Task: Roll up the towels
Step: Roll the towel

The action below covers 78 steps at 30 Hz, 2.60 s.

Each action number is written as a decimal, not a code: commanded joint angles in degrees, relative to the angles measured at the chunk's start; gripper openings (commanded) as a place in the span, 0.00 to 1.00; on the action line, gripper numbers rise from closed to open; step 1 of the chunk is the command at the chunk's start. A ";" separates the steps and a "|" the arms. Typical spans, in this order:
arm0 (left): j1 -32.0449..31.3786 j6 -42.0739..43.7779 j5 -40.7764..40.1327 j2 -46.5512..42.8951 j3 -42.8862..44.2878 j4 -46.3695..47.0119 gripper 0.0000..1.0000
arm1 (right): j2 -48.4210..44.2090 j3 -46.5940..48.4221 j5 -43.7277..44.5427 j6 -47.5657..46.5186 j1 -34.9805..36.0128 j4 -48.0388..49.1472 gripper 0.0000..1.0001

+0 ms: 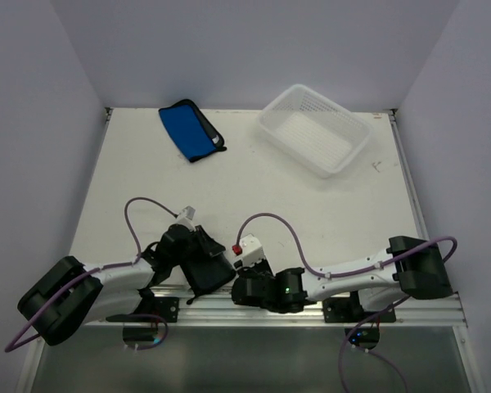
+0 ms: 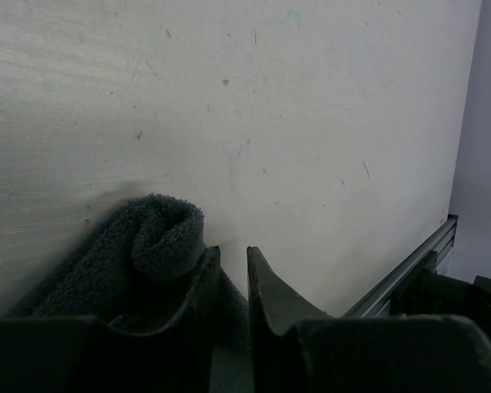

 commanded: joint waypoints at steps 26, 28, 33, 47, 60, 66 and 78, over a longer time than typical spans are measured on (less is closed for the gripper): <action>-0.12 1.18 -3.21 0.53 -2.73 -3.84 0.25 | 4.51 -20.37 -33.72 29.94 -19.52 46.71 0.45; -0.13 1.18 -3.12 0.44 -2.90 -3.75 0.25 | 5.31 -20.28 -34.08 30.21 -19.52 47.33 0.45; -0.12 1.09 -3.47 0.18 -3.17 -3.83 0.24 | 6.89 -19.67 -34.61 30.38 -19.52 48.30 0.46; -0.13 0.92 -4.18 0.79 -3.34 -3.48 0.24 | 8.91 -18.26 -39.35 29.95 -19.43 47.34 0.34; -0.12 1.53 -4.79 1.23 -2.29 -4.10 0.24 | 11.20 -17.03 -42.25 28.45 -19.34 46.37 0.05; -0.12 3.64 -5.50 1.58 1.22 -6.03 0.27 | 7.61 -15.45 -38.75 24.94 -19.17 40.75 0.00; 0.40 8.12 -6.38 6.50 13.17 -8.31 0.30 | 1.97 -7.20 -17.31 10.79 -12.59 22.12 0.00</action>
